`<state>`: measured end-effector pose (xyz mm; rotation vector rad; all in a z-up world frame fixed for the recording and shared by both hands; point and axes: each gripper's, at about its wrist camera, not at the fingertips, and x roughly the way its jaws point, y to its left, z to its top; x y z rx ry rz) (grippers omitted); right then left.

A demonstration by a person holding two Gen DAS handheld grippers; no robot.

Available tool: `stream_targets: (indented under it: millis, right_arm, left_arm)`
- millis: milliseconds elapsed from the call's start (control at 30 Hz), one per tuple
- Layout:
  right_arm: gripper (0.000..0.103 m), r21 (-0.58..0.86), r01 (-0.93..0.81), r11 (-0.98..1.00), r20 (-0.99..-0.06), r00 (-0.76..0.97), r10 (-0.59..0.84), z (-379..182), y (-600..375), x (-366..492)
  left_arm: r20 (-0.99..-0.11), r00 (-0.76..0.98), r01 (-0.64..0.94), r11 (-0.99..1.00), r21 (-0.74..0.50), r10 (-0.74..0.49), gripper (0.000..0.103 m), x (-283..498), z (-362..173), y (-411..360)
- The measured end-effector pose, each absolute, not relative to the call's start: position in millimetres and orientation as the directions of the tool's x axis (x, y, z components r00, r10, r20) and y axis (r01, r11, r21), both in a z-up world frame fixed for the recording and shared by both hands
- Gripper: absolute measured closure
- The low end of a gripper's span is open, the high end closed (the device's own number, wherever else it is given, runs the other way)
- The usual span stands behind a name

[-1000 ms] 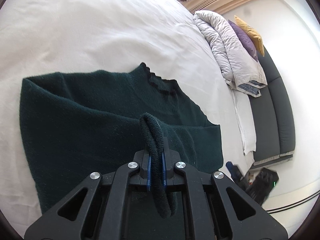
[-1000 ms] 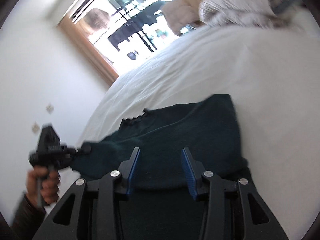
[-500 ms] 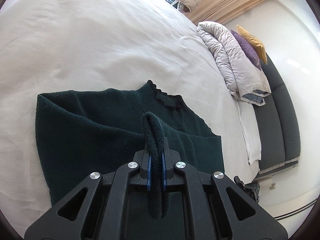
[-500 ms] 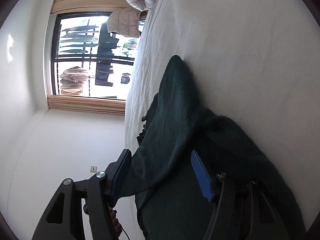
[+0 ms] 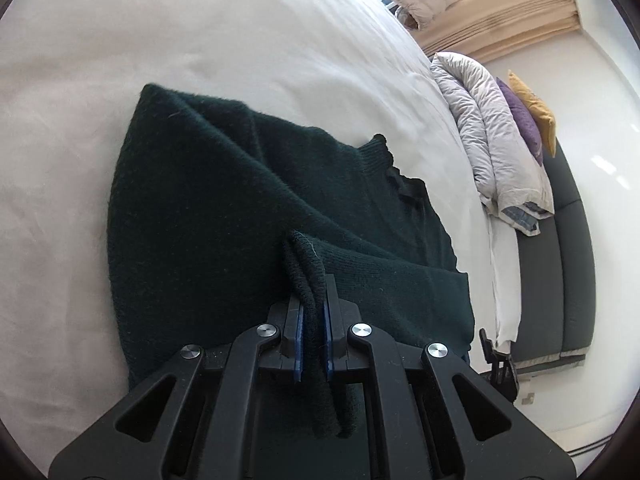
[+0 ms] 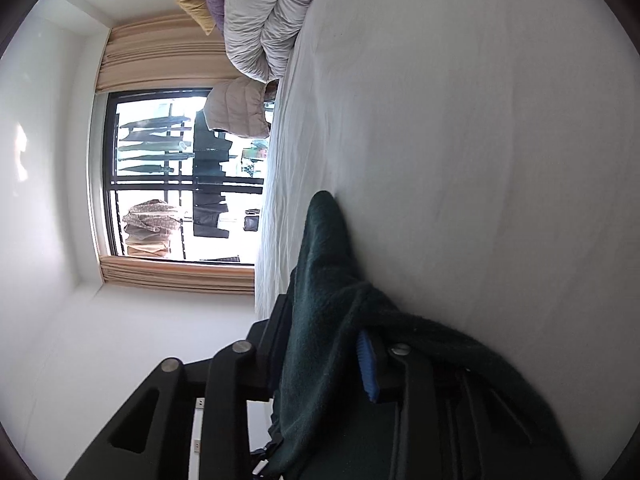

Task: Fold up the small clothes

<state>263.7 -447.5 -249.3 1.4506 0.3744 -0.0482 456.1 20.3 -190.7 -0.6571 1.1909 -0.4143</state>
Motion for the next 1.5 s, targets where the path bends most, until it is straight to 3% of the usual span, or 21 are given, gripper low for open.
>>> stream_targets:
  millis: [67,200,300,400,533,667,767,867,933,1000,1033,1133,1200,1300,1467,1500]
  right_arm:
    - [0.068,0.953,0.261,0.153,-0.287,0.939,0.190,-244,-442,262]
    - [0.033,0.918,0.271,0.290,-0.333,0.923,0.193,-216,-413,261]
    - [0.022,0.924,0.273,0.266,-0.336,0.914,0.226,-204,-409,249]
    - [0.022,0.937,0.240,0.255,-0.291,0.939,0.184,-184,-421,227]
    - [0.023,0.899,0.266,0.349,-0.326,0.937,0.126,-161,-436,230]
    - [0.034,0.894,0.224,0.388,-0.325,0.920,0.217,-162,-431,260]
    - [0.036,0.910,0.194,0.366,-0.321,0.889,0.326,-179,-420,287]
    - [0.036,0.883,0.285,0.373,-0.410,0.855,0.318,-203,-419,306]
    - [0.049,0.869,0.326,0.373,-0.450,0.833,0.322,-221,-421,311]
    - [0.073,0.843,0.343,0.414,-0.484,0.820,0.305,-228,-422,309]
    - [0.074,0.841,0.340,0.422,-0.486,0.817,0.309,-228,-423,309]
    - [0.070,0.824,0.339,0.454,-0.496,0.819,0.289,-216,-423,308]
    - [0.053,0.807,0.313,0.501,-0.490,0.828,0.272,-199,-417,311]
    - [0.047,0.785,0.255,0.565,-0.475,0.834,0.283,-180,-403,324]
    - [0.048,0.761,0.304,0.572,-0.541,0.785,0.302,-207,-404,352]
    - [0.061,0.757,0.324,0.568,-0.555,0.778,0.295,-214,-409,353]
  left_arm:
    - [-0.705,0.340,-0.044,0.738,-0.673,-0.623,0.097,456,-197,22]
    - [-0.719,0.353,-0.005,0.767,-0.642,-0.599,0.097,455,-197,18]
    - [-0.733,0.358,0.014,0.788,-0.616,-0.579,0.097,454,-194,18]
    - [-0.745,0.364,0.034,0.808,-0.589,-0.559,0.097,454,-189,18]
    - [-0.747,0.370,0.042,0.814,-0.580,-0.552,0.097,454,-188,17]
    - [-0.756,0.373,0.060,0.827,-0.559,-0.538,0.097,454,-185,16]
    - [-0.754,0.371,0.058,0.824,-0.564,-0.542,0.096,455,-187,19]
    - [-0.750,0.372,0.055,0.820,-0.570,-0.547,0.096,454,-189,21]
    - [-0.749,0.374,0.063,0.821,-0.567,-0.546,0.096,454,-189,21]
    - [-0.751,0.375,0.077,0.826,-0.559,-0.543,0.096,454,-190,20]
    - [-0.755,0.373,0.080,0.829,-0.553,-0.539,0.096,454,-190,20]
    - [-0.758,0.385,0.096,0.840,-0.534,-0.526,0.096,450,-188,18]
    - [-0.756,0.391,0.101,0.841,-0.532,-0.525,0.096,450,-188,18]
    - [-0.748,0.401,0.114,0.839,-0.533,-0.529,0.096,451,-187,17]
    - [-0.770,0.404,0.132,0.864,-0.486,-0.495,0.096,453,-184,12]
    - [-0.769,0.406,0.136,0.865,-0.483,-0.493,0.095,452,-184,12]
